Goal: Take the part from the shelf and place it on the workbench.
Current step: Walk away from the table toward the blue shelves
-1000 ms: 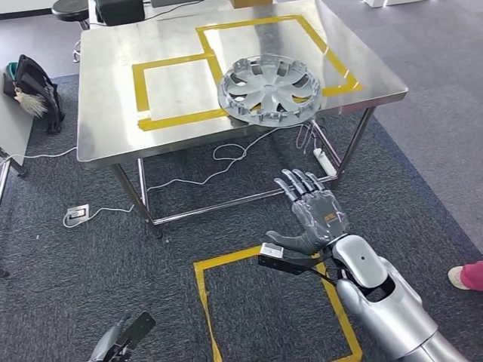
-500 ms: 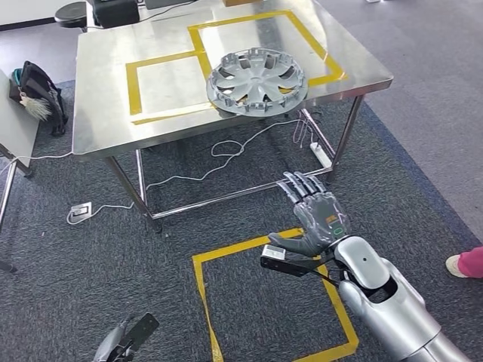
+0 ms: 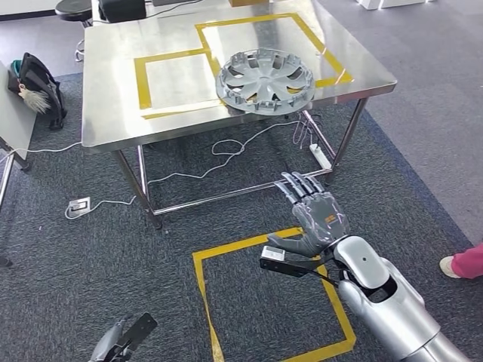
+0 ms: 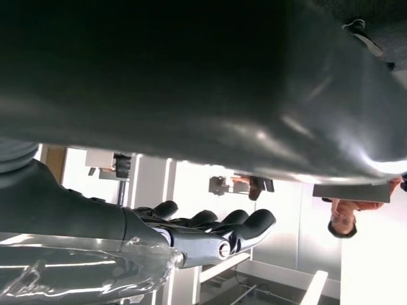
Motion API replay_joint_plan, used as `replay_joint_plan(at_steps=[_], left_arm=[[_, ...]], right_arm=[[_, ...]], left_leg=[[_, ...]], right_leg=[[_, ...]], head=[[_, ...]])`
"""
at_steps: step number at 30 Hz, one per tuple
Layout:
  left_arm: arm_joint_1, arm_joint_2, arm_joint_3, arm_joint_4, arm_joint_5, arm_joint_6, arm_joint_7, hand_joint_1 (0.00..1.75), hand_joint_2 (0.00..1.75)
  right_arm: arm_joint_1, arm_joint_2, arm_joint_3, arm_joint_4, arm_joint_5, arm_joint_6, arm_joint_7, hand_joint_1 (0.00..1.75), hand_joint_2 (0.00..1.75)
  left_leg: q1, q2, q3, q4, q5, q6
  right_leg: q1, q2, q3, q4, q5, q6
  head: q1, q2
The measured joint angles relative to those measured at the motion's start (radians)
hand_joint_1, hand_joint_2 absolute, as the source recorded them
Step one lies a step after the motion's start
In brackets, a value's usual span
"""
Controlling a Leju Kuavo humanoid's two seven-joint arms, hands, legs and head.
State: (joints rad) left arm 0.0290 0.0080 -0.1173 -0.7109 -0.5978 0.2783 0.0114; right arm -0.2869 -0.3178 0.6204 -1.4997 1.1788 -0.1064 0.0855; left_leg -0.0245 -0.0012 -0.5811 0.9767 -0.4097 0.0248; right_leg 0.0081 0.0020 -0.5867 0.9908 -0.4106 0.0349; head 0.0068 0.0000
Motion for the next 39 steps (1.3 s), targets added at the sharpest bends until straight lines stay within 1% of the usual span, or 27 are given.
replay_joint_plan(at_steps=[4, 11, 14, 18, 20, 21, 22, 23, 25, 26, 27, 28, 29, 30, 31, 32, 33, 34, 35, 36, 37, 38, 39], left_arm=[[0.0, 0.0, -0.001, 0.0, 0.001, -0.001, 0.006, 0.0, 0.0], [0.0, 0.001, -0.004, 0.0, 0.008, -0.002, 0.007, 0.0, 0.0], [0.0, 0.003, -0.007, 0.0, 0.01, -0.002, 0.009, 0.0, 0.0], [0.003, 0.004, -0.007, 0.0, 0.012, -0.003, 0.009, 0.0, 0.0], [0.005, 0.005, -0.008, 0.0, 0.014, -0.003, 0.01, 0.0, 0.0], [0.006, 0.005, -0.008, 0.0, 0.016, -0.003, 0.011, 0.0, 0.0], [0.006, 0.005, -0.008, -0.001, 0.017, -0.003, 0.012, 0.0, 0.0], [0.007, 0.005, -0.009, -0.001, 0.018, -0.003, 0.012, 0.0, 0.0], [0.008, 0.006, -0.009, -0.002, 0.02, -0.003, 0.014, 0.0, 0.0], [0.01, 0.006, -0.009, -0.002, 0.021, -0.003, 0.015, 0.0, 0.0], [0.012, 0.007, -0.01, -0.002, 0.022, -0.003, 0.016, 0.0, 0.0], [0.013, 0.006, -0.011, -0.002, 0.023, -0.003, 0.017, 0.0, 0.0], [0.014, 0.006, -0.013, -0.003, 0.025, -0.003, 0.019, 0.0, 0.0], [0.014, 0.006, -0.014, -0.003, 0.026, -0.003, 0.021, 0.0, 0.0], [0.013, 0.006, -0.015, -0.004, 0.027, -0.002, 0.022, 0.0, 0.0], [0.013, 0.007, -0.015, -0.006, 0.028, -0.002, 0.023, 0.0, 0.0], [0.013, 0.007, -0.015, -0.007, 0.029, -0.002, 0.024, 0.0, 0.0], [0.014, 0.008, -0.015, -0.008, 0.03, -0.001, 0.024, 0.0, 0.0], [0.016, 0.01, -0.015, -0.009, 0.03, -0.001, 0.024, 0.0, 0.0], [0.019, 0.01, -0.016, -0.009, 0.03, -0.001, 0.024, 0.0, 0.0], [0.021, 0.011, -0.017, -0.009, 0.03, -0.001, 0.024, 0.0, 0.0], [0.021, 0.011, -0.018, -0.009, 0.031, -0.001, 0.024, 0.0, 0.0], [0.021, 0.01, -0.019, -0.009, 0.031, -0.001, 0.024, 0.0, 0.0]], right_arm=[[0.0, -0.001, 0.001, 0.0, 0.001, 0.0, -0.005, 0.0, 0.0], [0.0, -0.005, 0.006, 0.0, 0.004, 0.0, -0.011, 0.0, 0.0], [0.003, -0.006, 0.012, 0.0, 0.018, -0.006, -0.01, 0.0, 0.0], [0.014, -0.007, 0.021, 0.0, 0.036, -0.013, 0.0, 0.0, 0.0], [0.017, -0.009, 0.024, 0.0, 0.044, -0.017, 0.004, 0.0, 0.0], [0.018, -0.011, 0.024, 0.0, 0.048, -0.019, 0.006, 0.0, 0.0], [0.019, -0.013, 0.024, 0.0, 0.052, -0.021, 0.006, 0.0, 0.0], [0.02, -0.016, 0.024, 0.0, 0.056, -0.022, 0.007, 0.0, 0.0], [0.024, -0.019, 0.024, 0.0, 0.062, -0.024, 0.007, 0.0, 0.0], [0.027, -0.02, 0.025, 0.0, 0.063, -0.024, 0.007, 0.0, 0.0], [0.029, -0.021, 0.025, 0.0, 0.065, -0.024, 0.008, 0.0, 0.0], [0.03, -0.021, 0.025, 0.0, 0.066, -0.024, 0.008, 0.0, 0.0], [0.031, -0.021, 0.025, 0.0, 0.068, -0.024, 0.008, 0.0, 0.0], [0.03, -0.022, 0.025, 0.0, 0.07, -0.024, 0.008, 0.0, 0.0], [0.03, -0.022, 0.025, 0.0, 0.072, -0.024, 0.008, 0.0, 0.0], [0.029, -0.022, 0.025, 0.0, 0.073, -0.025, 0.008, 0.0, 0.0], [0.029, -0.022, 0.025, 0.0, 0.074, -0.025, 0.008, 0.0, 0.0], [0.029, -0.022, 0.026, 0.0, 0.075, -0.025, 0.008, 0.0, 0.0], [0.029, -0.022, 0.026, 0.0, 0.076, -0.026, 0.008, 0.0, 0.0], [0.028, -0.022, 0.026, 0.0, 0.076, -0.026, 0.008, 0.0, 0.0], [0.027, -0.022, 0.027, -0.001, 0.077, -0.026, 0.008, 0.0, 0.0], [0.027, -0.022, 0.027, -0.001, 0.077, -0.026, 0.008, 0.0, 0.0], [0.027, -0.022, 0.026, -0.001, 0.077, -0.026, 0.008, 0.0, 0.0]], left_leg=[[-0.001, 0.0, -0.004, 0.0, 0.004, 0.004], [-0.002, 0.0, -0.01, 0.002, 0.01, 0.005], [-0.003, 0.0, -0.014, 0.003, 0.011, 0.007], [-0.007, 0.0, -0.019, 0.004, 0.014, 0.013], [-0.006, -0.002, -0.019, -0.001, 0.019, 0.019], [-0.002, -0.003, -0.019, -0.005, 0.023, 0.022], [0.001, -0.006, -0.018, -0.009, 0.027, 0.025], [0.005, -0.009, -0.019, -0.011, 0.03, 0.027], [0.007, -0.017, -0.024, -0.011, 0.034, 0.028], [0.007, -0.024, -0.027, -0.01, 0.037, 0.026], [0.008, -0.031, -0.03, -0.01, 0.039, 0.024], [0.01, -0.04, -0.031, -0.01, 0.041, 0.02], [0.012, -0.05, -0.032, -0.009, 0.044, 0.016], [0.013, -0.06, -0.034, -0.008, 0.046, 0.011], [0.014, -0.07, -0.037, -0.006, 0.049, 0.006], [0.014, -0.079, -0.041, -0.004, 0.053, 0.0], [0.014, -0.088, -0.046, -0.003, 0.057, -0.006], [0.014, -0.096, -0.052, -0.003, 0.063, -0.012], [0.016, -0.103, -0.057, -0.003, 0.067, -0.017], [0.016, -0.098, -0.062, 0.003, 0.062, -0.023], [0.016, -0.084, -0.074, 0.024, 0.046, -0.028], [0.016, -0.062, -0.093, 0.066, 0.017, -0.034], [0.016, -0.038, -0.12, 0.128, -0.021, -0.039]], right_leg=[[-0.001, 0.0, -0.003, -0.001, 0.005, 0.003], [-0.002, 0.0, -0.009, -0.001, 0.011, 0.007], [-0.004, 0.0, -0.012, -0.002, 0.014, 0.011], [-0.008, -0.001, -0.016, -0.002, 0.018, 0.017], [-0.009, -0.002, -0.019, -0.001, 0.017, 0.021], [-0.008, -0.003, -0.025, 0.01, 0.007, 0.024], [-0.008, -0.002, -0.038, 0.038, -0.015, 0.027], [-0.009, -0.002, -0.06, 0.089, -0.048, 0.03], [-0.012, -0.001, -0.114, 0.229, -0.122, 0.036], [-0.014, -0.001, -0.134, 0.282, -0.143, 0.038], [-0.015, -0.001, -0.135, 0.299, -0.146, 0.039], [-0.016, 0.0, -0.115, 0.273, -0.129, 0.04], [-0.018, 0.007, -0.075, 0.208, -0.1, 0.041], [-0.022, 0.026, -0.028, 0.13, -0.077, 0.043], [-0.025, 0.043, 0.012, 0.064, -0.06, 0.041], [-0.026, 0.055, 0.036, 0.022, -0.052, 0.038], [-0.025, 0.059, 0.044, 0.009, -0.053, 0.032], [-0.022, 0.049, 0.043, 0.011, -0.049, 0.023], [-0.022, 0.038, 0.039, 0.013, -0.045, 0.015], [-0.023, 0.028, 0.037, 0.014, -0.042, 0.008], [-0.025, 0.017, 0.034, 0.013, -0.039, 0.0], [-0.026, 0.006, 0.032, 0.012, -0.036, -0.006], [-0.025, -0.004, 0.028, 0.012, -0.034, -0.01]], head=[[0.0, 0.0], [0.0, 0.0], [0.0, 0.0], [-0.001, 0.0], [-0.001, 0.0], [0.0, 0.0], [0.002, 0.0], [0.003, 0.0], [0.005, 0.0], [0.005, 0.0], [0.005, 0.0], [0.005, 0.0], [0.005, 0.0], [0.005, 0.0], [0.005, 0.0], [0.004, 0.0], [0.004, 0.0], [0.004, 0.0], [0.003, 0.0], [0.003, 0.0], [0.0, 0.0], [-0.003, 0.0], [-0.006, 0.0]])
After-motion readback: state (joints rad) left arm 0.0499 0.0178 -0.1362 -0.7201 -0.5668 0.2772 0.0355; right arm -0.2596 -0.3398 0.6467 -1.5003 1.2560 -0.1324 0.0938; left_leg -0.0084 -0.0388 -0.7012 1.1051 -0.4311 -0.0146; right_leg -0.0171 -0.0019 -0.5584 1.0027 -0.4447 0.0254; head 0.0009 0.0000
